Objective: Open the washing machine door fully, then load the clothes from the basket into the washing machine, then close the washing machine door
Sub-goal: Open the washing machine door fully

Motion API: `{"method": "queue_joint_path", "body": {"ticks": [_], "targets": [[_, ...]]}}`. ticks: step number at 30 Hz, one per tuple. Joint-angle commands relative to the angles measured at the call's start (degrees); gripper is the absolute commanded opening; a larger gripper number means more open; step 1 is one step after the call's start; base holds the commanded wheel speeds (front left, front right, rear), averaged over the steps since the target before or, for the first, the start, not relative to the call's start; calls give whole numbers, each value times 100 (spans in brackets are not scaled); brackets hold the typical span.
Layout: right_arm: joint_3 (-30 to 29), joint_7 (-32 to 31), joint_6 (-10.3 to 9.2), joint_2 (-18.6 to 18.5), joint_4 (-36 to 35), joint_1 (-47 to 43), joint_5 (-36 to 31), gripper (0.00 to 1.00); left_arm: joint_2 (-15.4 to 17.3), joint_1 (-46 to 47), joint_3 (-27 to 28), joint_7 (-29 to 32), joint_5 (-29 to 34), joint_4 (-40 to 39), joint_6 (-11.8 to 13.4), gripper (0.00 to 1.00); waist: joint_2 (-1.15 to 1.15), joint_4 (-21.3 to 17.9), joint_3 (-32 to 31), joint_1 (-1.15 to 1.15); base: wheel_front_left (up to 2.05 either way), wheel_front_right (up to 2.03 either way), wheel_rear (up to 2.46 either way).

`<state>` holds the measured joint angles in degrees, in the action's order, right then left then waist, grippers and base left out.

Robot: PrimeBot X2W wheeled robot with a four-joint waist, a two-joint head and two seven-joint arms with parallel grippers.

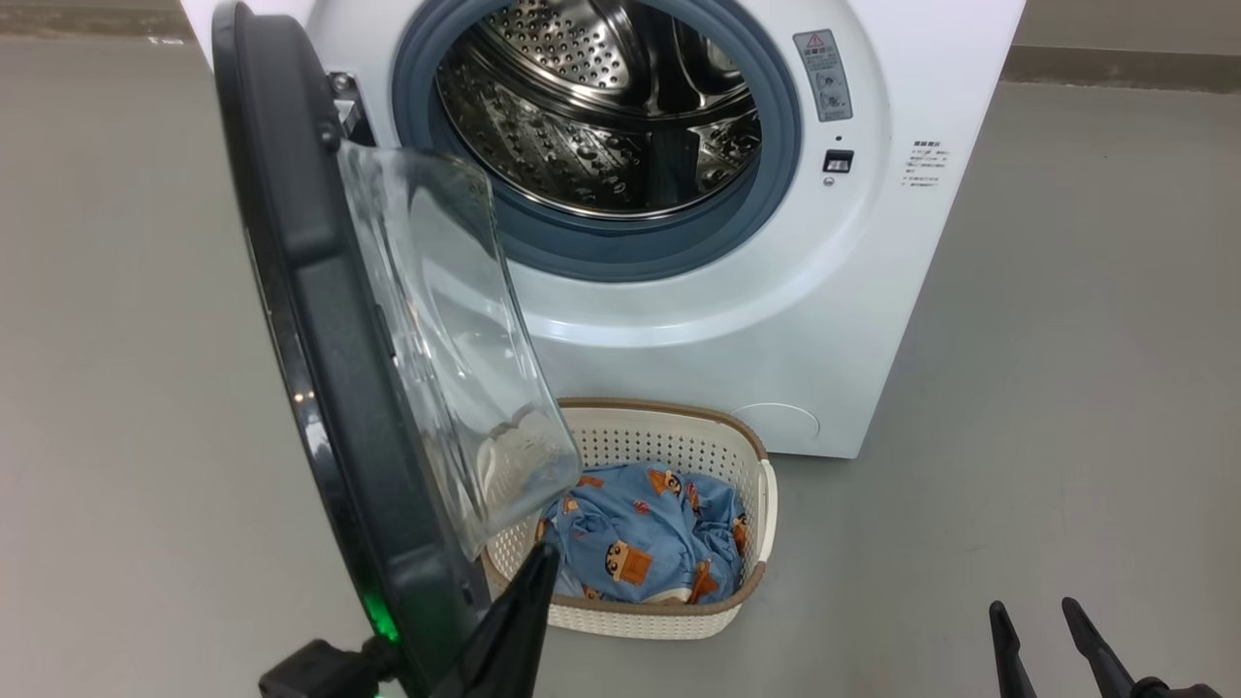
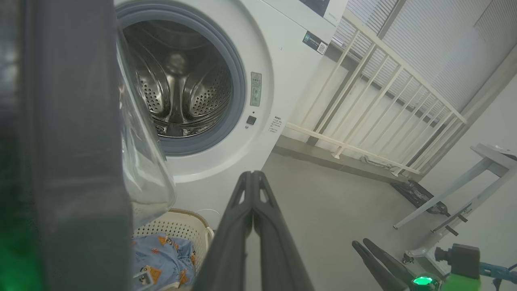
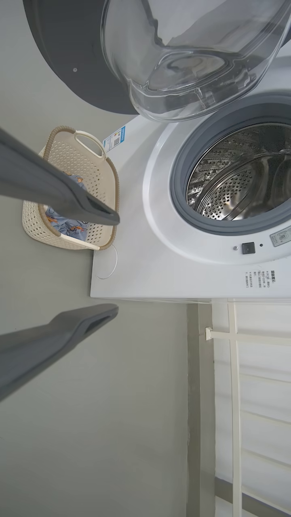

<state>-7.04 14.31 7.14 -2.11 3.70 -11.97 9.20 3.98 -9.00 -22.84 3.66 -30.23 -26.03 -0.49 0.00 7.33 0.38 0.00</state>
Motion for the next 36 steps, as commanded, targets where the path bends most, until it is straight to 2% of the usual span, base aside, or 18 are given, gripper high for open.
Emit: {"method": "queue_joint_path", "body": {"ticks": [1,8,13,20,29,36], "targets": [[123,69,35,-76,-113,83,4,100,-27,92,183,23,-55,-83,44,0,0,15,7,0,0,0,0],[149,69,35,-76,-77,82,0,100,-58,111,254,-190,-43,404,285,0,0,116,28,0,0,0,0],[156,69,35,-76,-69,115,-4,100,-79,257,344,-399,23,792,569,0,0,174,80,0,0,0,0],[131,69,35,-76,-72,152,40,100,-91,413,467,-599,-21,954,781,0,0,351,214,0,0,0,0],[156,69,35,-76,-31,261,40,100,4,486,731,-726,45,1001,972,0,0,830,397,0,0,0,0],[178,69,35,-76,-11,350,-1,100,97,533,1230,-917,-66,1103,1140,0,0,1187,525,0,0,0,0]]}}
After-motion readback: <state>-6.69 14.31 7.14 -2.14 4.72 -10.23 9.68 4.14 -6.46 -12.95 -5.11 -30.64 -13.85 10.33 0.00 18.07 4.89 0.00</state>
